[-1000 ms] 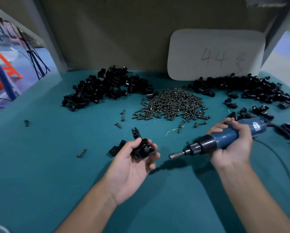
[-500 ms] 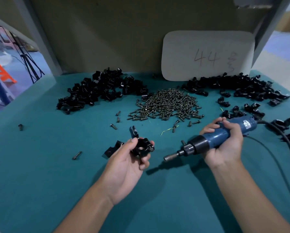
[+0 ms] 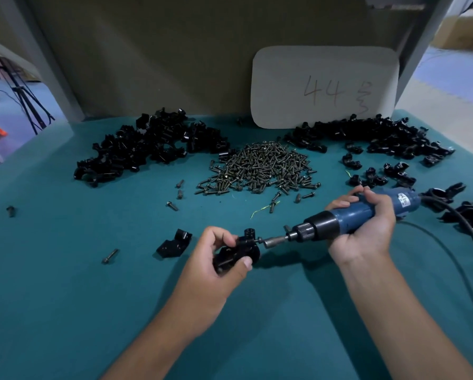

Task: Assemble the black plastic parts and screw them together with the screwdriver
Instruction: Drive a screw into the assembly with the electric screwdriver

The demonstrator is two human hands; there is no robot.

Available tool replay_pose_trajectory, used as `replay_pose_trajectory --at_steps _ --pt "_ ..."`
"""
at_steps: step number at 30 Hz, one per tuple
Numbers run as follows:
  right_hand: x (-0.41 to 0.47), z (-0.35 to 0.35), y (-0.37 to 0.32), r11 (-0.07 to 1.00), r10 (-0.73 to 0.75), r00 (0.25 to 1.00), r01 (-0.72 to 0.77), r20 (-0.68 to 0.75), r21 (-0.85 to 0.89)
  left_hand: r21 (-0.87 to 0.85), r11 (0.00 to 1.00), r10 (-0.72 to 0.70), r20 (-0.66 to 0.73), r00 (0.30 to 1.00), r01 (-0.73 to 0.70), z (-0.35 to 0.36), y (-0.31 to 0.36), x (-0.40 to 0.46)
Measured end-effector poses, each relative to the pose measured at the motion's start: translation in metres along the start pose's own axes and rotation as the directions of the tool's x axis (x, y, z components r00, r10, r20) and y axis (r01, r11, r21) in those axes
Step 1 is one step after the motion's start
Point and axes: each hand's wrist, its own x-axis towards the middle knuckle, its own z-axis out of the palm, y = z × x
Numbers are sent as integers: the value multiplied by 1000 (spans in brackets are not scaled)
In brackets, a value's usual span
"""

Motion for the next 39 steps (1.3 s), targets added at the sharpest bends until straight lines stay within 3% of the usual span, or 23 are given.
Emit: replay_pose_trajectory --at_steps 7,15,24,33,39 --pt "-4 2 2 1000 -15 1000 15 -6 -8 9 1000 -7 15 1000 7 2 -1 0" --pt "-9 6 5 999 -42 999 42 -2 -25 38 999 10 -60 998 -8 5 0 -3" --pt "-12 7 7 996 -67 998 66 -1 -58 92 996 2 -5 1000 -2 3 1 -4" --pt "-16 10 7 987 -122 983 135 140 -91 118 993 -6 35 999 2 0 -2 -3" --pt "-14 7 9 988 -124 990 130 74 -87 134 991 -18 36 999 13 1 -5 -4"
